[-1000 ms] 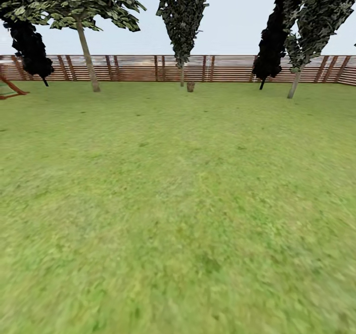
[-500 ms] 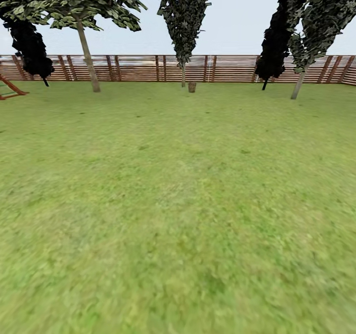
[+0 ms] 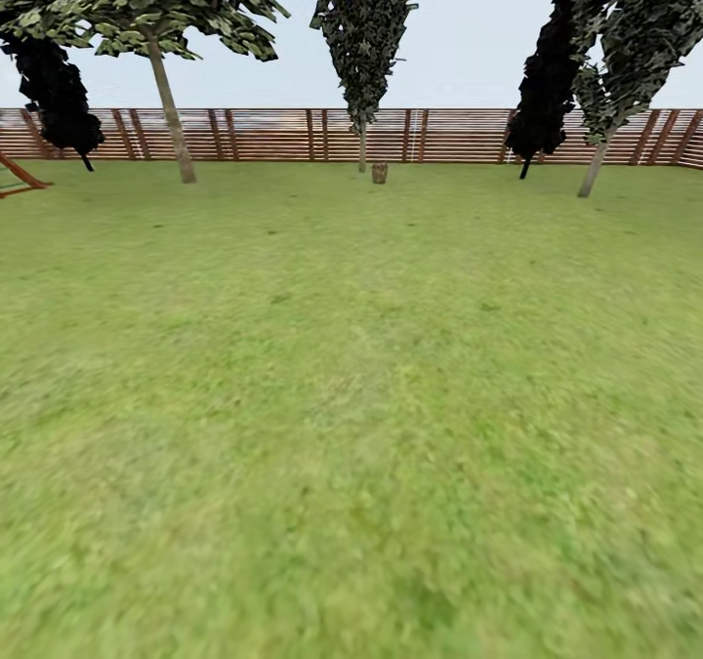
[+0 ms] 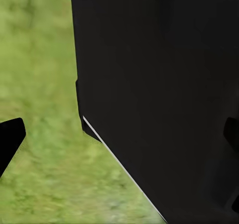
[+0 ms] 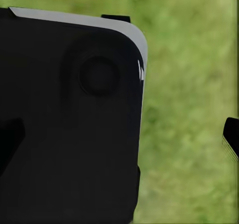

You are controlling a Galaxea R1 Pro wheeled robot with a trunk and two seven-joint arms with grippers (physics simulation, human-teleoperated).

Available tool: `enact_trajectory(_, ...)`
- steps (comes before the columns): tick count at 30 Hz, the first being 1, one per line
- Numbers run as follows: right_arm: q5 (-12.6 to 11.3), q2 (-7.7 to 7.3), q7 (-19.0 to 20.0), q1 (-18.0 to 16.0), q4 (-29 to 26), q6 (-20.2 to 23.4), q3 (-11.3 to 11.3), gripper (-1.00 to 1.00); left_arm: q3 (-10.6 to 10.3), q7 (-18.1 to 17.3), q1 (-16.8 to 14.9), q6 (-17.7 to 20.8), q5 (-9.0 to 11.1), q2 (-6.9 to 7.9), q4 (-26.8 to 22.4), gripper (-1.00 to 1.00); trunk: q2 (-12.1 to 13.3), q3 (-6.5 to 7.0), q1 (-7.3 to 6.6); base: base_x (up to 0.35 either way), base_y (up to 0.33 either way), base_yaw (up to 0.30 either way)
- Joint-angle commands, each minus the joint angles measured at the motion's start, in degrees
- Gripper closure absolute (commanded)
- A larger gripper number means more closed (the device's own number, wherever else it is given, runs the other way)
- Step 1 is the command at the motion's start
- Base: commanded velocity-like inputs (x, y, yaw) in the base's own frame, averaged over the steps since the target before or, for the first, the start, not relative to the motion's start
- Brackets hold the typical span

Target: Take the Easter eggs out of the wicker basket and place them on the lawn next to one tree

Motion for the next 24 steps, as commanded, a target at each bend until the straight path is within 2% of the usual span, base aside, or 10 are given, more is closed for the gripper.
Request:
enact_trajectory(1, 0.2, -0.01, 0.0, 0.0, 0.1, -0.2, 0.0, -1.0, 0.0, 0.0, 0.0, -0.1, 0.1, 0.0, -0.1, -1.0, 0.0, -0.04, 0.03, 0.326, 0.0, 0.0)
enact_trajectory(11, 0.2, -0.09, 0.0, 0.0, 0.1, -0.2, 0.0, -1.0, 0.0, 0.0, 0.0, -0.1, 0.1, 0.0, -0.1, -1.0, 0.0, -0.04, 0.03, 0.327, 0.0, -0.011)
enact_trajectory(18, 0.2, -0.1, 0.1, 0.0, 0.1, -0.2, 0.0, -1.0, 0.0, 0.0, 0.0, -0.1, 0.1, 0.0, -0.1, -1.0, 0.0, -0.04, 0.03, 0.326, 0.0, -0.193)
enact_trajectory(24, 0.2, -0.05, 0.0, 0.0, 0.1, -0.2, 0.0, -1.0, 0.0, 0.0, 0.0, -0.1, 0.1, 0.0, -0.1, -1.0, 0.0, -0.04, 0.03, 0.326, 0.0, -0.033)
